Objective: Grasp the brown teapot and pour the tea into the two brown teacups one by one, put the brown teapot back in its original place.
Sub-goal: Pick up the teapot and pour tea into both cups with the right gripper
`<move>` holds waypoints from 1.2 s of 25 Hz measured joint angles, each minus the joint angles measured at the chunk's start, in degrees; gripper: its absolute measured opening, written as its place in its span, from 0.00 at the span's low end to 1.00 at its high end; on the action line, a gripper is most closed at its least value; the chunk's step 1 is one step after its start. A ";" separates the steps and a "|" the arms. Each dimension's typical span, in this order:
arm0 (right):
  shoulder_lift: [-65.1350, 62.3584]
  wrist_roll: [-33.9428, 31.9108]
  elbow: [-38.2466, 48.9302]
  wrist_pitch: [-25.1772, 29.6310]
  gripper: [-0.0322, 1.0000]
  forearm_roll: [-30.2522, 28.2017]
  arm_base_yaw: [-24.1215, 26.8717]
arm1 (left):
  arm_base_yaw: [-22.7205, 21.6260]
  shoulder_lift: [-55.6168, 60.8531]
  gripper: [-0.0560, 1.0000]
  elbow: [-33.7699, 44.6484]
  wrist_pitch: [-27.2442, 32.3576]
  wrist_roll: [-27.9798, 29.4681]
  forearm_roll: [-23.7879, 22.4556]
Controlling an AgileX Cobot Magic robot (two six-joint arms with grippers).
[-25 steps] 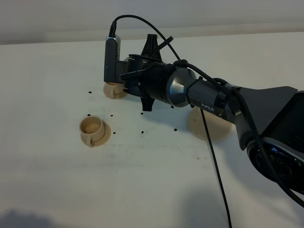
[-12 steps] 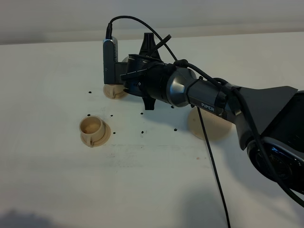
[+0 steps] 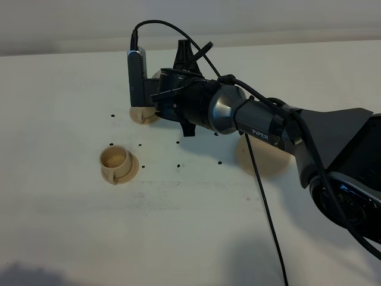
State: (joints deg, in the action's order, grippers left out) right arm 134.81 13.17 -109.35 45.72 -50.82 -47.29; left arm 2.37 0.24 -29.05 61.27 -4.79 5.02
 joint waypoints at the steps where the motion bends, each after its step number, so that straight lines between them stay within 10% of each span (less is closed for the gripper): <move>1: 0.00 0.12 -0.07 -0.06 0.12 -0.06 0.00 | 0.00 0.00 0.39 0.00 0.00 0.00 0.00; 30: 0.00 3.41 -0.83 -1.30 0.12 -0.80 1.14 | 0.00 0.00 0.39 0.00 0.00 0.00 0.00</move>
State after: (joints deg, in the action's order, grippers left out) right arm 134.81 16.58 -110.18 44.41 -51.62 -46.14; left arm 2.37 0.24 -29.05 61.27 -4.79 5.02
